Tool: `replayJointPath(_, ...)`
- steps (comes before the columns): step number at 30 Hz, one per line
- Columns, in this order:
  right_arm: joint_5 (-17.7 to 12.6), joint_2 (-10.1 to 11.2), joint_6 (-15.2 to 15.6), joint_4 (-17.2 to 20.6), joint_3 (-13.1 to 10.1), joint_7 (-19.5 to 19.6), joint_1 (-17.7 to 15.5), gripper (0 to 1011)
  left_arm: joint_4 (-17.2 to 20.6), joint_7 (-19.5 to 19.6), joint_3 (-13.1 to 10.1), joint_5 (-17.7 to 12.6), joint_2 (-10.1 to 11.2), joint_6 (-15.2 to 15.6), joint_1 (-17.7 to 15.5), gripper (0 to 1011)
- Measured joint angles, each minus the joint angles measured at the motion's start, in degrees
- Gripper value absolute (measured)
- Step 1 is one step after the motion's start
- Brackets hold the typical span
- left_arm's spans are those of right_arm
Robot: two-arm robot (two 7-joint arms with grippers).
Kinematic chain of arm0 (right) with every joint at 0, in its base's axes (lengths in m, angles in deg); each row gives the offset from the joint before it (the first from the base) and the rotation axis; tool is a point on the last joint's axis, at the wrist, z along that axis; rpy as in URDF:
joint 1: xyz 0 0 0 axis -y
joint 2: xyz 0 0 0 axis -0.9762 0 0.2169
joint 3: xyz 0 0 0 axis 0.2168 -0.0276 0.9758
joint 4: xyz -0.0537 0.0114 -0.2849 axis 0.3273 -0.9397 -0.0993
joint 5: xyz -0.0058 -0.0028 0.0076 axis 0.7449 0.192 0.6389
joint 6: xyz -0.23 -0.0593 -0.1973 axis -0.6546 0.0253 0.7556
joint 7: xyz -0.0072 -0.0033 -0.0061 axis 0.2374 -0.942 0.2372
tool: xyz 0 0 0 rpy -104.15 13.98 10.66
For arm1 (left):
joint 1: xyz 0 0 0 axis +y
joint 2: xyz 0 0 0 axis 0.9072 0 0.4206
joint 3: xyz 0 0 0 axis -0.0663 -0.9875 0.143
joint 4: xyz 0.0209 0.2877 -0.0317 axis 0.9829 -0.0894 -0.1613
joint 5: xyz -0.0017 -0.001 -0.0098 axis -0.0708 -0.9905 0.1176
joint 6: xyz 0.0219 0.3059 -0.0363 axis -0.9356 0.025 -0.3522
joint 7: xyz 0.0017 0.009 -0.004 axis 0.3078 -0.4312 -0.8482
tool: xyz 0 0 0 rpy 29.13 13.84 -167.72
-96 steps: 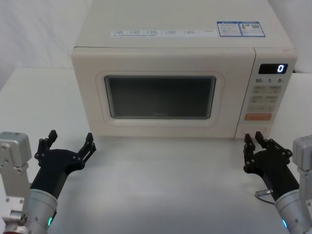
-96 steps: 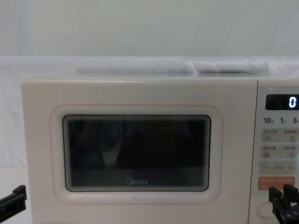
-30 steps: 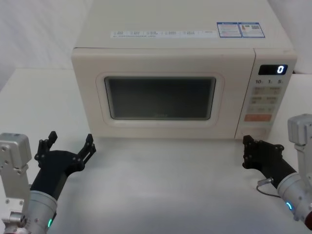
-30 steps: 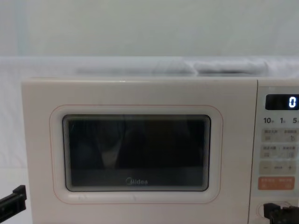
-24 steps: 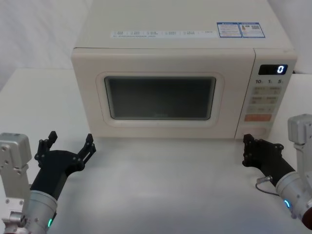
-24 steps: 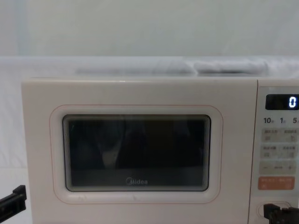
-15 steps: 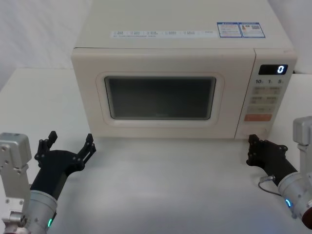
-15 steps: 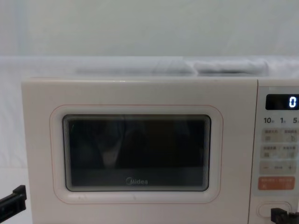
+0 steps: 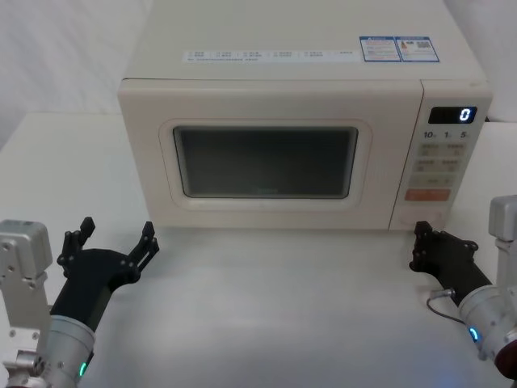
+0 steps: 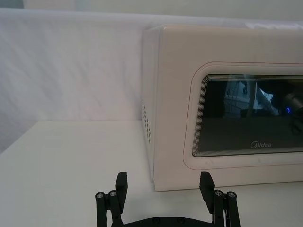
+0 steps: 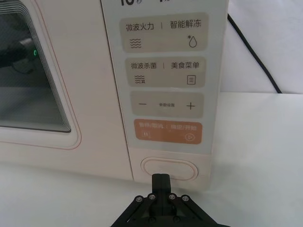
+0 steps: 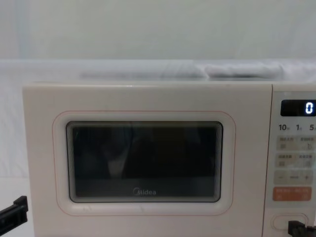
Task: Press the button to open the microwave door with one hand; close the microwave door with the other hand.
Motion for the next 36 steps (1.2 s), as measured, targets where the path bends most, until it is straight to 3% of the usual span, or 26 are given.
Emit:
replayJointPath(16,0.6,-1.5,-1.6,-3.0,0.3,0.6,2.3,0,0.0,0.0,0.0,0.0,0.0,0.0,0.0,1001)
replayJointPath(36,1.2,-2.1,-1.5,-3.0,-0.4,1.4,2.0,0,0.0,0.0,0.0,0.0,0.0,0.0,0.0,1001)
